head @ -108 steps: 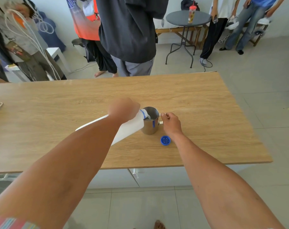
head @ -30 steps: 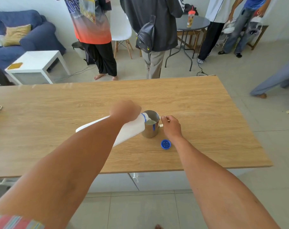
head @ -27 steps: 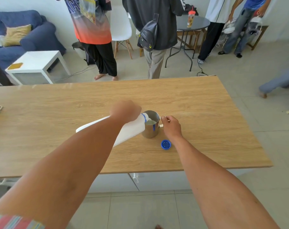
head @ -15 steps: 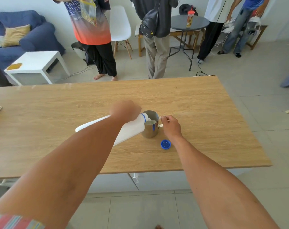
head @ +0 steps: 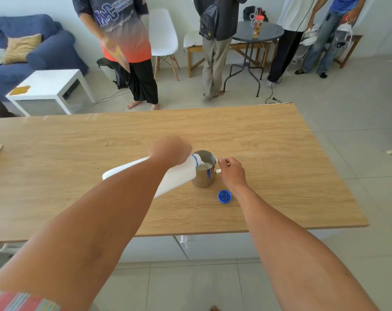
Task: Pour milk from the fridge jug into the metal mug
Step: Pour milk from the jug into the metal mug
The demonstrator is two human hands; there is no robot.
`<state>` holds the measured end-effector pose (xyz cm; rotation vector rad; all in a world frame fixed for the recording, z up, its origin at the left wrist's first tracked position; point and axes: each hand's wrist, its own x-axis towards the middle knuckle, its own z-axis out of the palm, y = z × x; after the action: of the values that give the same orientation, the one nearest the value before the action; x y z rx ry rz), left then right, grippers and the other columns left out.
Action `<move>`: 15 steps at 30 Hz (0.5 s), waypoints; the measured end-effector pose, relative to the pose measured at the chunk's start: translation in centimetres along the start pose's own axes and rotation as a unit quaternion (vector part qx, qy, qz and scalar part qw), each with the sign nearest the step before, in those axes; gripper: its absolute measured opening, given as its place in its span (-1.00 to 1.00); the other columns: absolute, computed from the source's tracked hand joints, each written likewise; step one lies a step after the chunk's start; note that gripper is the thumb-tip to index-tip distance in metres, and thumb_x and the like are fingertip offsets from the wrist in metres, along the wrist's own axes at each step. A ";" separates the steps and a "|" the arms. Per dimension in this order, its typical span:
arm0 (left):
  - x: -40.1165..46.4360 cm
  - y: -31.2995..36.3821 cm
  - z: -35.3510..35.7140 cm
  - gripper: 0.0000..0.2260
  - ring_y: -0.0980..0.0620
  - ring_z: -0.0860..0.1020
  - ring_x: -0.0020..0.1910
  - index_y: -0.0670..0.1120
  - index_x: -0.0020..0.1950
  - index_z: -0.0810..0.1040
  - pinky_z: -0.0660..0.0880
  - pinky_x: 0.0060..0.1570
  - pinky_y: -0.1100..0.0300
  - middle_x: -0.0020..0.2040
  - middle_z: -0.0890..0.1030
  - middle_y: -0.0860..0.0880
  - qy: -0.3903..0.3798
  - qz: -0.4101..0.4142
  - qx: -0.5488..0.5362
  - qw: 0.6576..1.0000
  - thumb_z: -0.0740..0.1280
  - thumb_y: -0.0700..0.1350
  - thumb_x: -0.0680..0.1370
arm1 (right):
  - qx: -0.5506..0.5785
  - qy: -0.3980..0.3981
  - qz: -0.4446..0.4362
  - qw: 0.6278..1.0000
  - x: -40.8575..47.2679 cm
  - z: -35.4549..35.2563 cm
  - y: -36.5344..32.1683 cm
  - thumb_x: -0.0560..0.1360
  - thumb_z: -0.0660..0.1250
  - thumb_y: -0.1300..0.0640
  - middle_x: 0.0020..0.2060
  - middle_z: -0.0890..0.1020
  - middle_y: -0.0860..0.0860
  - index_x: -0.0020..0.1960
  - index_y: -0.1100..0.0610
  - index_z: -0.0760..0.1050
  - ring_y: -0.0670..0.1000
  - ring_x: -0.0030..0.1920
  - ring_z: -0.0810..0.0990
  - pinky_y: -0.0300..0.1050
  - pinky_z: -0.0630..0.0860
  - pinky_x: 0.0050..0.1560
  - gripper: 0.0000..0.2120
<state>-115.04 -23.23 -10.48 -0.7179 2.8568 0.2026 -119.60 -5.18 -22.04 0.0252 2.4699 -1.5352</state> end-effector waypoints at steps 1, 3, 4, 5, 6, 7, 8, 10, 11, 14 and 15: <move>-0.1 0.0 0.0 -0.63 -0.17 0.51 -0.04 -0.13 0.17 0.58 0.36 -0.07 0.05 -0.02 0.50 -0.12 -0.001 -0.001 0.001 1.000 0.08 0.05 0.68 | 0.000 0.000 0.001 1.000 0.0 0.0 0.0 0.71 0.21 -0.02 -0.10 0.58 -0.06 0.17 0.16 0.59 0.02 -0.04 0.55 -0.11 0.38 -0.06 -0.70; -0.1 0.1 -0.1 -0.65 -0.17 0.51 -0.04 -0.12 0.15 0.56 0.36 -0.08 0.04 -0.04 0.48 -0.11 -0.003 -0.002 0.002 1.000 0.08 0.05 0.68 | 0.001 -0.001 0.003 1.000 0.0 0.0 0.0 0.71 0.21 -0.03 -0.14 0.56 -0.09 0.16 0.17 0.59 0.02 -0.05 0.55 -0.11 0.38 -0.06 -0.70; -0.1 0.1 -0.1 -0.67 -0.17 0.51 -0.05 -0.11 0.13 0.55 0.36 -0.08 0.04 -0.07 0.48 -0.10 -0.004 -0.003 0.002 1.000 0.08 0.05 0.68 | 0.002 -0.002 0.004 1.000 0.0 0.0 0.0 0.71 0.21 -0.03 -0.12 0.58 -0.07 0.17 0.17 0.59 0.03 -0.04 0.55 -0.11 0.39 -0.06 -0.70; -0.2 0.1 -0.1 -0.69 -0.17 0.51 -0.05 -0.10 0.11 0.53 0.36 -0.08 0.04 -0.08 0.48 -0.10 -0.005 -0.003 0.003 1.000 0.08 0.05 0.68 | 0.003 -0.003 0.003 1.000 0.0 0.0 0.0 0.71 0.21 -0.03 -0.08 0.59 -0.04 0.17 0.17 0.59 0.04 -0.03 0.56 -0.11 0.39 -0.05 -0.69; -0.2 0.1 -0.2 -0.71 -0.17 0.50 -0.05 -0.09 0.09 0.51 0.36 -0.08 0.04 -0.06 0.48 -0.10 -0.005 -0.003 0.002 1.000 0.08 0.05 0.68 | 0.003 -0.003 0.002 1.000 0.0 0.0 0.0 0.71 0.21 -0.03 -0.06 0.60 -0.02 0.18 0.17 0.59 0.04 -0.03 0.56 -0.11 0.39 -0.05 -0.69; -0.2 0.1 -0.2 -0.72 -0.18 0.50 -0.04 -0.08 0.08 0.50 0.36 -0.08 0.04 -0.03 0.48 -0.11 -0.005 -0.002 0.002 1.000 0.08 0.05 0.68 | 0.004 -0.002 0.002 1.000 0.0 0.0 0.0 0.71 0.21 -0.03 -0.06 0.59 -0.02 0.17 0.17 0.59 0.04 -0.04 0.55 -0.11 0.39 -0.06 -0.70; -0.2 0.1 -0.2 -0.71 -0.18 0.50 -0.05 -0.08 0.08 0.50 0.36 -0.08 0.04 -0.02 0.48 -0.11 -0.005 -0.001 0.002 1.000 0.08 0.05 0.69 | 0.004 -0.002 0.002 1.000 0.0 0.0 0.0 0.71 0.21 -0.02 -0.09 0.58 -0.04 0.15 0.17 0.59 0.03 -0.05 0.55 -0.11 0.38 -0.07 -0.71; -0.2 0.1 -0.2 -0.70 -0.17 0.51 -0.05 -0.10 0.08 0.52 0.36 -0.09 0.04 -0.05 0.49 -0.11 -0.004 0.004 0.005 1.000 0.08 0.05 0.68 | 0.005 -0.001 0.003 1.000 0.0 0.0 0.0 0.70 0.22 -0.02 -0.15 0.56 -0.09 0.10 0.15 0.58 0.03 -0.06 0.54 -0.11 0.37 -0.08 -0.73; -0.2 0.1 -0.2 -0.69 -0.17 0.52 -0.06 -0.11 0.08 0.53 0.37 -0.09 0.05 -0.09 0.48 -0.09 -0.004 0.005 0.006 1.000 0.09 0.05 0.68 | 0.006 -0.002 0.004 1.000 0.0 0.0 0.0 0.70 0.22 -0.02 -0.16 0.56 -0.10 0.09 0.15 0.58 0.03 -0.07 0.54 -0.11 0.37 -0.08 -0.74; -0.1 0.1 -0.2 -0.71 -0.18 0.51 -0.07 -0.11 0.05 0.50 0.36 -0.09 0.05 -0.21 0.41 -0.06 -0.008 0.006 0.005 1.000 0.09 0.04 0.68 | 0.006 0.002 0.000 1.000 0.0 0.1 0.0 0.70 0.22 -0.01 -0.06 0.60 0.00 0.13 0.18 0.59 0.05 -0.02 0.54 -0.11 0.37 -0.05 -0.71; -0.1 0.1 -0.2 -0.71 -0.18 0.51 -0.08 -0.11 0.05 0.50 0.36 -0.09 0.05 -0.21 0.40 -0.06 -0.008 0.006 0.005 1.000 0.08 0.03 0.68 | 0.006 0.003 -0.002 1.000 0.0 0.1 0.0 0.70 0.22 -0.01 -0.03 0.60 0.01 0.14 0.19 0.59 0.05 -0.01 0.54 -0.11 0.37 -0.04 -0.71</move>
<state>-115.00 -23.11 -10.25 -0.6939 2.8448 0.1951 -119.54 -5.27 -22.03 0.0280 2.4680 -1.5527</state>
